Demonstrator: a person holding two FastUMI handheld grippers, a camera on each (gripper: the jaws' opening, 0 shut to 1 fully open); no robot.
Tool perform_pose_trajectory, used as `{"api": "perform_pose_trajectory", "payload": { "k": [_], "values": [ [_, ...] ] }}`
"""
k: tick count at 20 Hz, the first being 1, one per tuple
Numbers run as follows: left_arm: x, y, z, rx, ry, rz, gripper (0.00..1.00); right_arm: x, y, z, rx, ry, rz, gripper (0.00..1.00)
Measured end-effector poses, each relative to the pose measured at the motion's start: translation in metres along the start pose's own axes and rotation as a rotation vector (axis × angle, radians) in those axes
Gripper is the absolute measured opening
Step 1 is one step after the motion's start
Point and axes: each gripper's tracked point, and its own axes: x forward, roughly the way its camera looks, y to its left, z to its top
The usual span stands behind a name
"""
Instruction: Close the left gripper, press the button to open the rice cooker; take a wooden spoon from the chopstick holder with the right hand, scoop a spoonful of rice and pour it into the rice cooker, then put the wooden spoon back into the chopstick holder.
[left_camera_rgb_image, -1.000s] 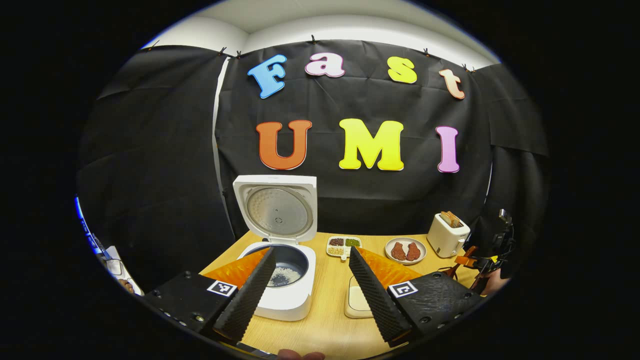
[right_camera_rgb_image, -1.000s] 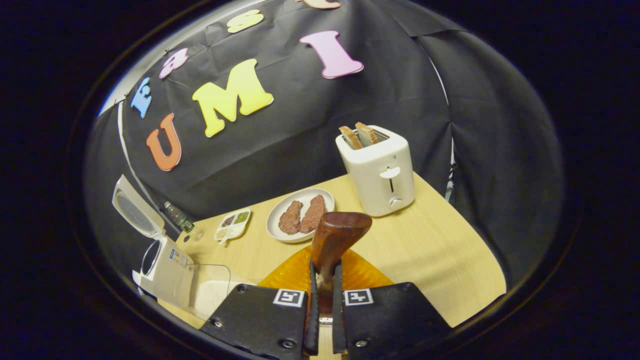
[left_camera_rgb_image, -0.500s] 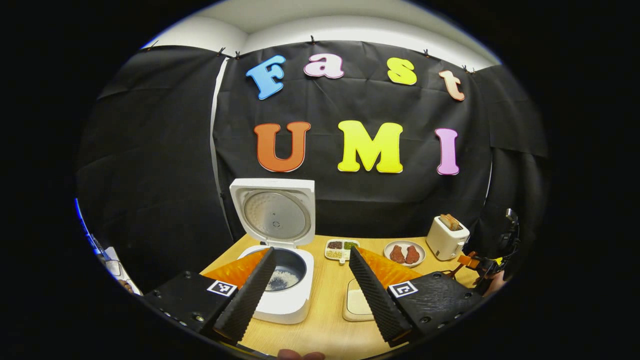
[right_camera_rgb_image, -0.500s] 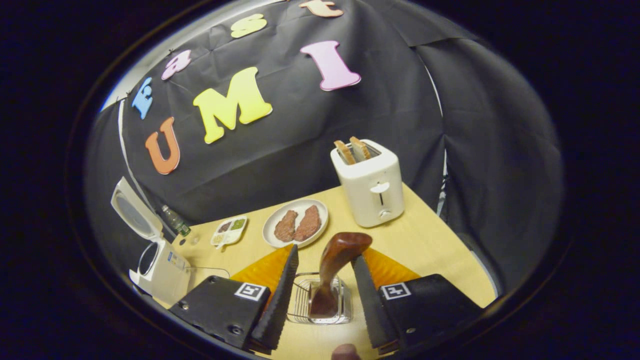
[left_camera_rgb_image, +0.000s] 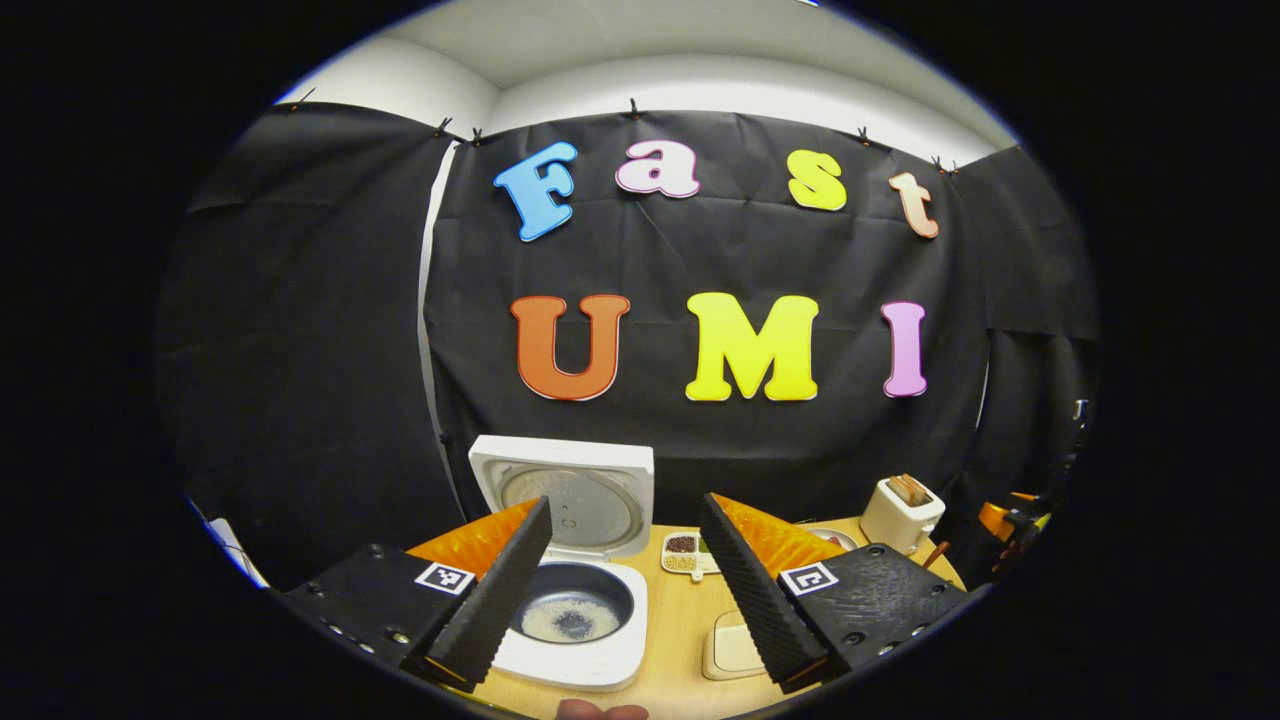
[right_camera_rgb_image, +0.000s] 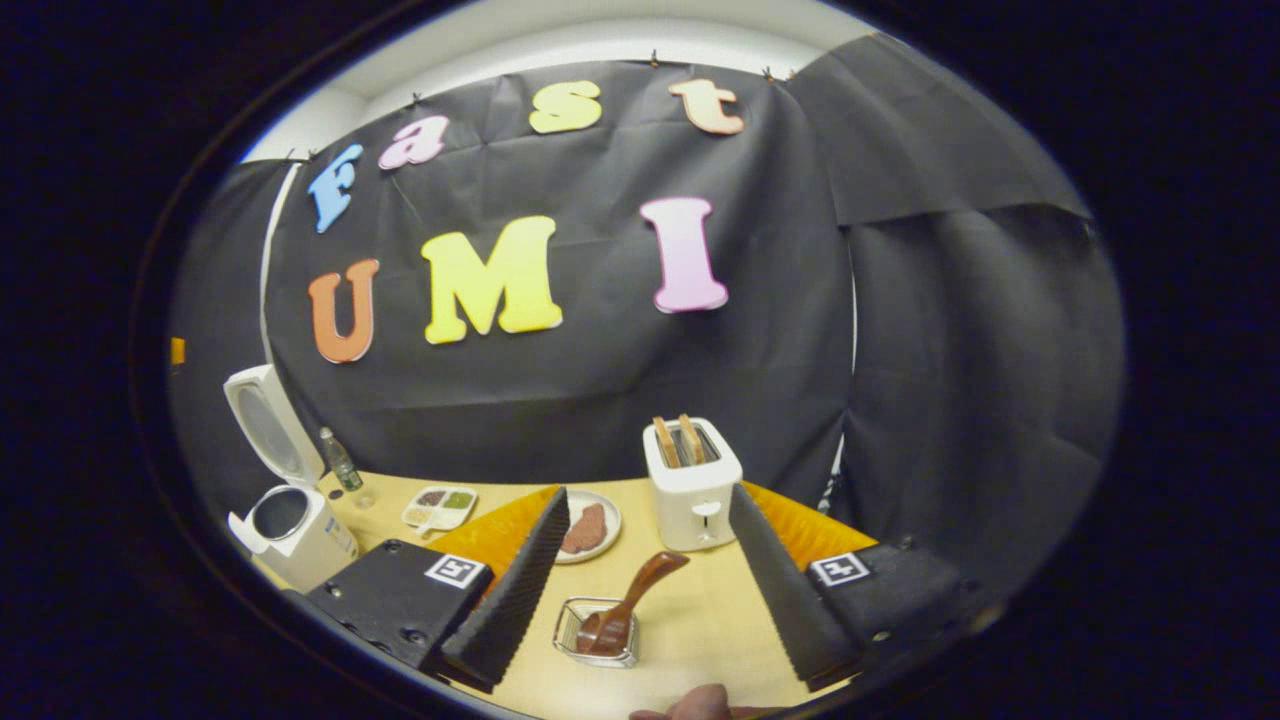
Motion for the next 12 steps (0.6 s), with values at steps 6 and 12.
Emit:
{"api": "perform_pose_trajectory", "payload": {
  "k": [6, 12],
  "values": [
    [0.07, 0.041, 0.032, -0.015, -0.042, 0.006, 0.95, -0.047, 0.06, 0.036, -0.034, -0.063, 0.093, 1.0],
    [0.147, 0.067, 0.027, -0.017, -0.012, 0.01, 0.95, -0.075, 0.085, 0.018, -0.014, -0.017, 0.113, 0.99]
  ]
}}
